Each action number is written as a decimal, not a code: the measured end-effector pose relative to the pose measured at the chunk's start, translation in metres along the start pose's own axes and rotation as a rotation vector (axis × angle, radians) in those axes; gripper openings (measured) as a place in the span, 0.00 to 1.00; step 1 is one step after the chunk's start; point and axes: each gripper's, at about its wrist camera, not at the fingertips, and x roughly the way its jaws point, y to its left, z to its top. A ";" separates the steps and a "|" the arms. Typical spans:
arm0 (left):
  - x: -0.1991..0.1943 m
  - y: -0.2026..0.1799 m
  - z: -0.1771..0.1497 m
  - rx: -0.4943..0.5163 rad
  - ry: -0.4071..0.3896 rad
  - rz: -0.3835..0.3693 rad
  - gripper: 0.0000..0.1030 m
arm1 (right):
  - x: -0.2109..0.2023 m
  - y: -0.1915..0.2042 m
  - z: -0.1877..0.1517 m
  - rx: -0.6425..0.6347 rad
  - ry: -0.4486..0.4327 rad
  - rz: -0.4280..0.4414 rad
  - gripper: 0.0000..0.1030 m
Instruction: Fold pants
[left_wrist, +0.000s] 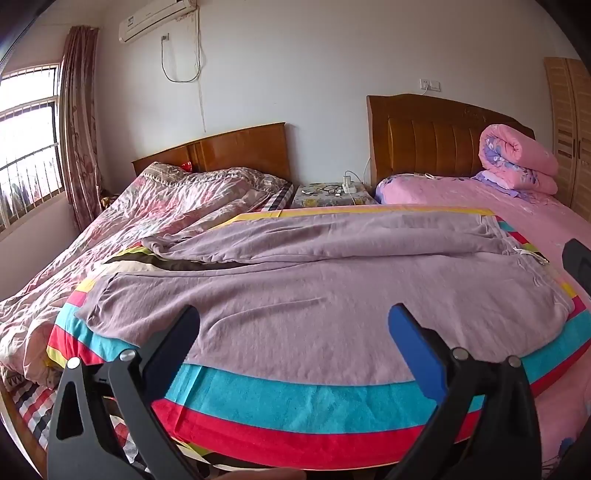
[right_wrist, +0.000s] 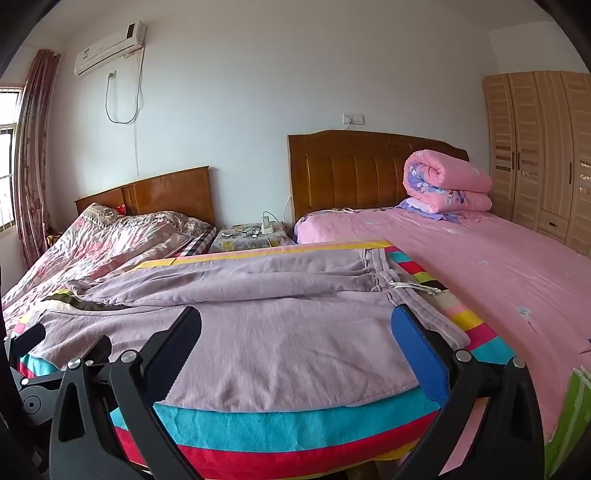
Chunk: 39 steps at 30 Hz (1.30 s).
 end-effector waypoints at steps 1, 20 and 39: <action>0.000 0.000 0.000 0.002 0.000 0.004 0.99 | 0.000 0.000 0.000 0.000 -0.001 0.000 0.96; 0.001 0.000 -0.002 0.002 0.008 0.000 0.99 | 0.005 -0.001 -0.003 0.001 0.018 0.007 0.96; 0.004 0.001 -0.003 -0.010 0.025 -0.023 0.99 | 0.009 -0.001 -0.008 0.002 0.031 0.013 0.96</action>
